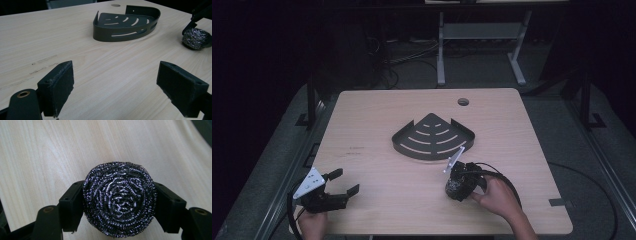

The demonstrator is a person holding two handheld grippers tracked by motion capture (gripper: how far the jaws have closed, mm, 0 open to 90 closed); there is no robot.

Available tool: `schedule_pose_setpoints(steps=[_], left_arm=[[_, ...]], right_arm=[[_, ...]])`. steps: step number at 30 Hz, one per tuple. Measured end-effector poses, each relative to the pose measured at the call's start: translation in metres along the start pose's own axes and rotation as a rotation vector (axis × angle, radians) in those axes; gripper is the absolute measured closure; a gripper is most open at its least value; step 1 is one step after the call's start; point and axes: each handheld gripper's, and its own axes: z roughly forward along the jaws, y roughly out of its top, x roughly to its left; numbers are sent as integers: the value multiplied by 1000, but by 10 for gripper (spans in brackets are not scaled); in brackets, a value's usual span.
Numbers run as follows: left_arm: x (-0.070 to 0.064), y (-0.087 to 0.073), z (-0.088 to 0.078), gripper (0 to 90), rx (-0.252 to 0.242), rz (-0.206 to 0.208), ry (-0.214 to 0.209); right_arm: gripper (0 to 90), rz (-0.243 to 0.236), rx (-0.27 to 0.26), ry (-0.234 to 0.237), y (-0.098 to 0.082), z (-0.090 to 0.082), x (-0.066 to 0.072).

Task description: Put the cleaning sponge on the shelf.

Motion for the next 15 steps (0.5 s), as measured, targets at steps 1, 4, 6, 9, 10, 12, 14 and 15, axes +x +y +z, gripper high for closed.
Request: schedule_pose_setpoints(steps=[1, 4, 6, 9, 10, 12, 14, 15], left_arm=[[0, 0, 0, 137, 0, 0, 0], [-1, 0, 0, 137, -1, 5, 0], [0, 0, 0, 137, -1, 5, 1], [0, 0, 0, 137, -1, 4, 1], [0, 0, 0, 137, -1, 3, 1], [0, 0, 0, 137, 0, 3, 0], [0, 0, 0, 137, -1, 2, 1], [0, 0, 0, 137, -1, 2, 1]], right_arm=[[313, 0, 0, 0, 0, 0, 0], [313, 6, -7, 2, 1, -6, -3], [313, 6, -10, 2, 2, -8, -5], [313, 8, -12, 5, 4, -11, -8], [313, 11, -14, 14, 5, -12, -10], [313, 11, -10, 7, 8, -15, -12], [313, 4, -9, 6, 11, -17, -14], [313, 4, -9, 6, 11, -17, -14]])
